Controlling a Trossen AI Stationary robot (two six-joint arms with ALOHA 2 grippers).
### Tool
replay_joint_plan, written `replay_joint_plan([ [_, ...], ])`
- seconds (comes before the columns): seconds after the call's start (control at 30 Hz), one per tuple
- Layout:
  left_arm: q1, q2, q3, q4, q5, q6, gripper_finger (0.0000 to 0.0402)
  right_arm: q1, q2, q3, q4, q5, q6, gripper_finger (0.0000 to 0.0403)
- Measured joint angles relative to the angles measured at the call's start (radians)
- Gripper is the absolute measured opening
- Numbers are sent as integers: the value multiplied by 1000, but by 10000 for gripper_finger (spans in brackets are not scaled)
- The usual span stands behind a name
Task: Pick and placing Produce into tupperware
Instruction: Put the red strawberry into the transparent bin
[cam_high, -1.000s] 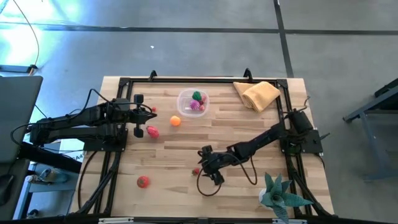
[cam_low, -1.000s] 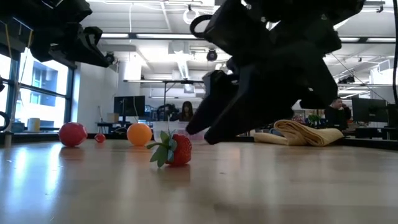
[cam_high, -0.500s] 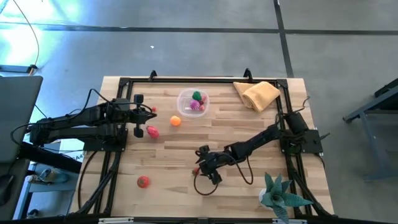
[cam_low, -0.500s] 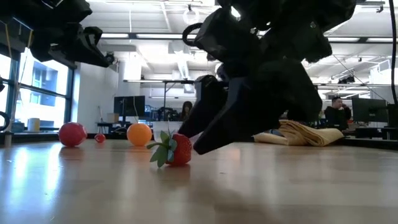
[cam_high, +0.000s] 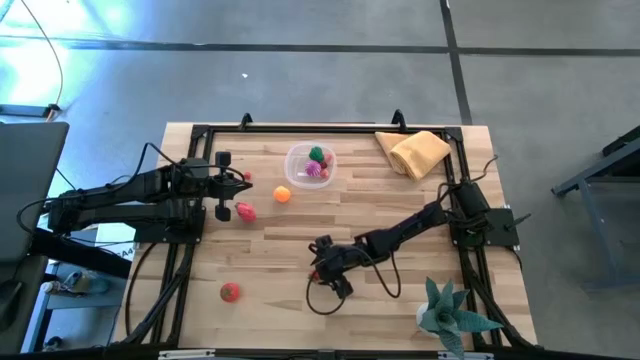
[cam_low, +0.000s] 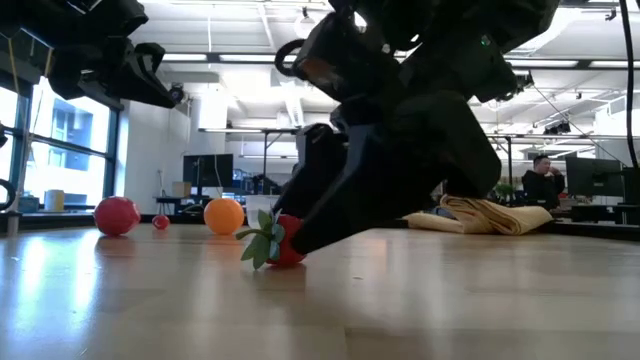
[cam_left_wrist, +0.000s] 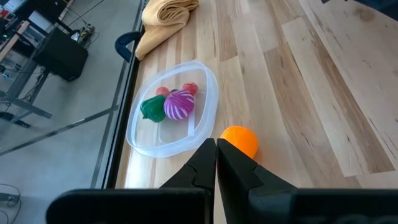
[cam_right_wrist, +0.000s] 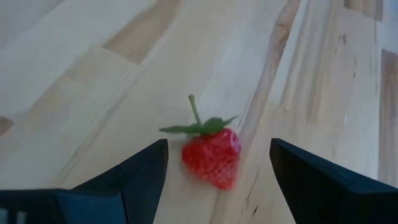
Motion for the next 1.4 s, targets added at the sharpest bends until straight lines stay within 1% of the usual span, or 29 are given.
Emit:
replay_joint_plan([
  [0.2,0,0,0,0,0,0,5,0,1,0,-4,-6,53,272],
  [0.37,0,0,0,0,0,0,5,0,12,0,-16,-6,56,266],
  [0.7,0,0,0,0,0,0,5,0,38,0,23,-23,80,250],
  [1.13,0,0,0,0,0,0,5,0,39,0,23,-27,80,196],
  [1.4,0,0,0,0,0,0,5,-16,41,0,36,-44,80,181],
])
